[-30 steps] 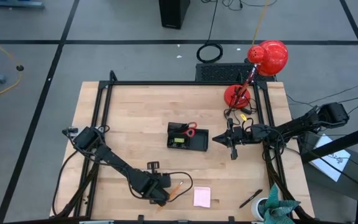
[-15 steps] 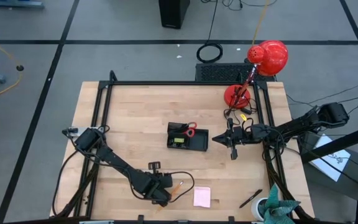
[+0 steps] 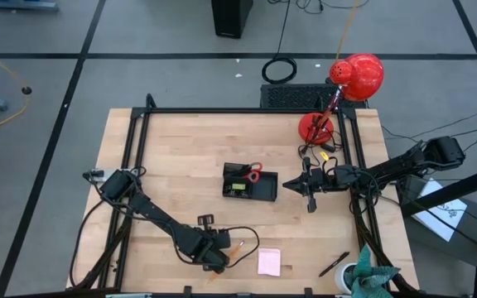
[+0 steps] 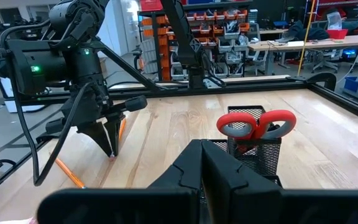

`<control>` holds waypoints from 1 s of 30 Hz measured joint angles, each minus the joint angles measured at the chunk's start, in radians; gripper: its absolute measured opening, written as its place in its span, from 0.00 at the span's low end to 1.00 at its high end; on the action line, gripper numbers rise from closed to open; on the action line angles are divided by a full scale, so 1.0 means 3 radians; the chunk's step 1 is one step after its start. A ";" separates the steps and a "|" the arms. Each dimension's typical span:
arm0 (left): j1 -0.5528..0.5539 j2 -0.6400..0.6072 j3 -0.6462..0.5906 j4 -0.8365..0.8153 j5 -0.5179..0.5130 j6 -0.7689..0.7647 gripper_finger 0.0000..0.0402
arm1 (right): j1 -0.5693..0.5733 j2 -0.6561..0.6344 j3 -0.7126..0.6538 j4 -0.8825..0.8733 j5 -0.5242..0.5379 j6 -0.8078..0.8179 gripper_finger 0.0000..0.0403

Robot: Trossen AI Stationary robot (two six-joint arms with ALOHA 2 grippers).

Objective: Pick and place office supplies into organizer
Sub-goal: Put the yellow pencil into the black desk organizer

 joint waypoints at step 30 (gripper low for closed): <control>-0.0060 -0.0206 -0.0110 -0.0299 0.0409 -0.0414 0.33 | 0.0000 0.0000 0.0000 0.0001 0.0000 0.0023 0.01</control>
